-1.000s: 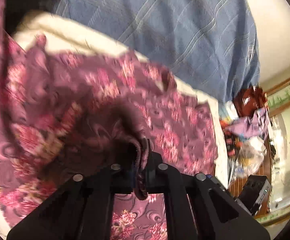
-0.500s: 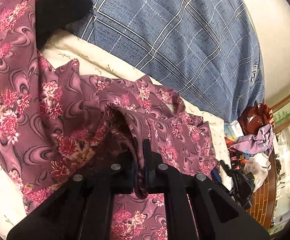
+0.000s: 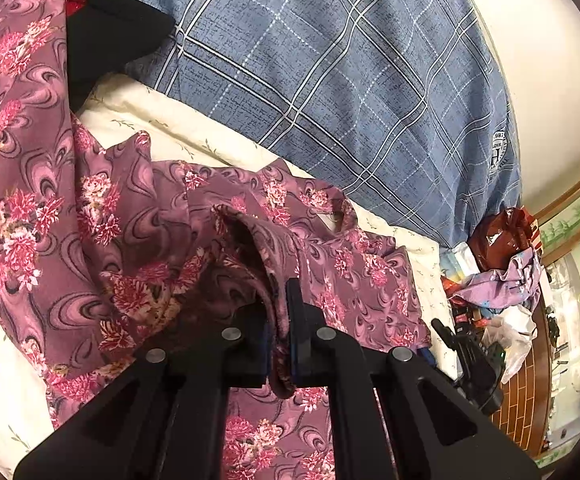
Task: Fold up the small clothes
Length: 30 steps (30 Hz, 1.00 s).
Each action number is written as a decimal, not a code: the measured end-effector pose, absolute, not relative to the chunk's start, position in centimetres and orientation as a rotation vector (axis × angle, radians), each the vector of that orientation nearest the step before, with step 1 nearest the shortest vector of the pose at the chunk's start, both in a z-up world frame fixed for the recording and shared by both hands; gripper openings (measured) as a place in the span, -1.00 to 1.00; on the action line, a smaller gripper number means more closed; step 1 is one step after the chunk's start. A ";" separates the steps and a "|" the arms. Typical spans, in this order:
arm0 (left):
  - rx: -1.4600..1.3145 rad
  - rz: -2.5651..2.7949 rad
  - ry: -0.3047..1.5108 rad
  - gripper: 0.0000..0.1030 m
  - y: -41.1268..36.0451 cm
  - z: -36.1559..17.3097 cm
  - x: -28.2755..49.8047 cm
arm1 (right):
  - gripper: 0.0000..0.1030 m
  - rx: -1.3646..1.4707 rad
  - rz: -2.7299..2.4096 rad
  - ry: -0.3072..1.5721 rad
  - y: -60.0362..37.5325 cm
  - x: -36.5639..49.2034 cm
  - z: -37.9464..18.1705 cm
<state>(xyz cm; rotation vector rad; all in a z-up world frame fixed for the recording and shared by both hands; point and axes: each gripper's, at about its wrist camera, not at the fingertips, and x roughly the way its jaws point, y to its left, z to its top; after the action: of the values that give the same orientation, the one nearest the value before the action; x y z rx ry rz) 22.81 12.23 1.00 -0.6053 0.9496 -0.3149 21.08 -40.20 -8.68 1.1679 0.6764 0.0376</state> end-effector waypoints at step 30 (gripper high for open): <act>-0.469 -0.246 1.084 0.18 8.6 -2.6 24.7 | -0.18 0.394 0.070 0.711 -31.6 24.5 -6.7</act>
<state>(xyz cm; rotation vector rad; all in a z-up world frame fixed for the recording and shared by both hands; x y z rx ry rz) 24.71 8.57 -2.56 -0.4692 1.0838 -0.2460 24.53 -31.57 -6.68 0.3941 0.7114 0.0701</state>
